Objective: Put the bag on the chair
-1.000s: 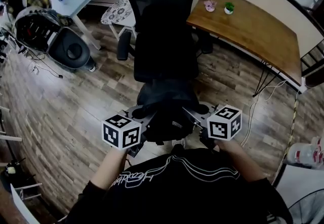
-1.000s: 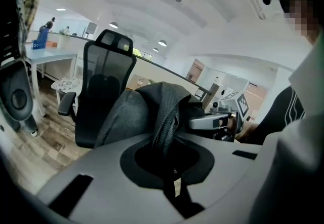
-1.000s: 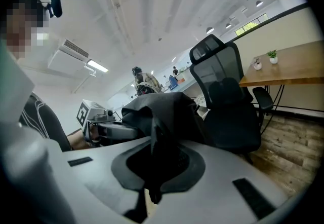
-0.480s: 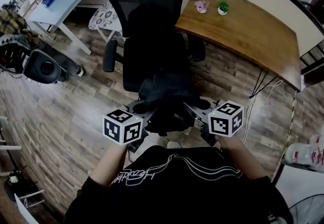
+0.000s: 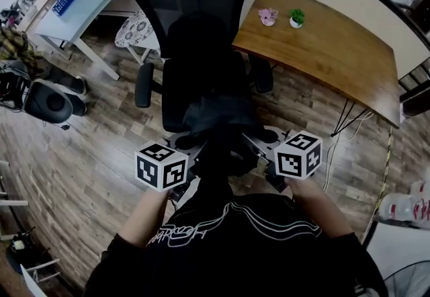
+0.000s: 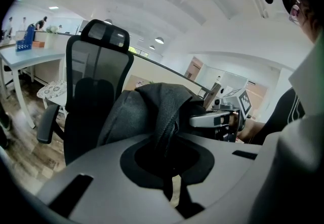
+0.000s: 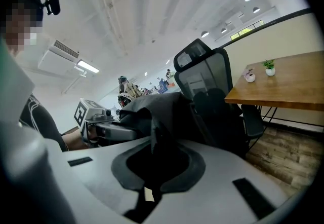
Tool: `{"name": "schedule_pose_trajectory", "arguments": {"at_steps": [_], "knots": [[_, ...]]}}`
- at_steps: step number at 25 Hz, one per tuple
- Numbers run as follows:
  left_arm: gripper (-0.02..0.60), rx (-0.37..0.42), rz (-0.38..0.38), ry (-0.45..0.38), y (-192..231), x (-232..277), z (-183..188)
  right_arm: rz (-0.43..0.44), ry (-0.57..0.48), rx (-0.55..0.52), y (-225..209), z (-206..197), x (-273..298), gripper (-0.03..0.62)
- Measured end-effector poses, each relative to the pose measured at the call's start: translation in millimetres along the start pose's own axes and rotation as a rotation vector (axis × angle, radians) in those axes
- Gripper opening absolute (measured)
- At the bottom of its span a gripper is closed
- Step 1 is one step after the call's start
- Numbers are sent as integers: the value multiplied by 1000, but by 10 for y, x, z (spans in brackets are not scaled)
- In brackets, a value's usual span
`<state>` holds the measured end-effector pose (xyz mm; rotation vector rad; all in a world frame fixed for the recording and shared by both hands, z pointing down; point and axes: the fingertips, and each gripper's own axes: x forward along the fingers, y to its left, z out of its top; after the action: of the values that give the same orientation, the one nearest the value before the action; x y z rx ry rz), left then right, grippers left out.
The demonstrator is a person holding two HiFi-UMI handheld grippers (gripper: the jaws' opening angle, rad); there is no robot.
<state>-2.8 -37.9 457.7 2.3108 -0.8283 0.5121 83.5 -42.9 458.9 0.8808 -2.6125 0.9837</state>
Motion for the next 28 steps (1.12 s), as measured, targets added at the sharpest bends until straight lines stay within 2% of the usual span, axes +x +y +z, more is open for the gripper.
{"name": "schedule_pose_trajectory", "arguments": {"at_steps": [13, 28], "knots": [[35, -21, -29, 6, 948, 347, 810, -42, 20, 21, -570, 828, 773, 2], [35, -22, 16, -13, 2182, 624, 1697, -38, 43, 10, -1188, 1777, 1868, 2]]}}
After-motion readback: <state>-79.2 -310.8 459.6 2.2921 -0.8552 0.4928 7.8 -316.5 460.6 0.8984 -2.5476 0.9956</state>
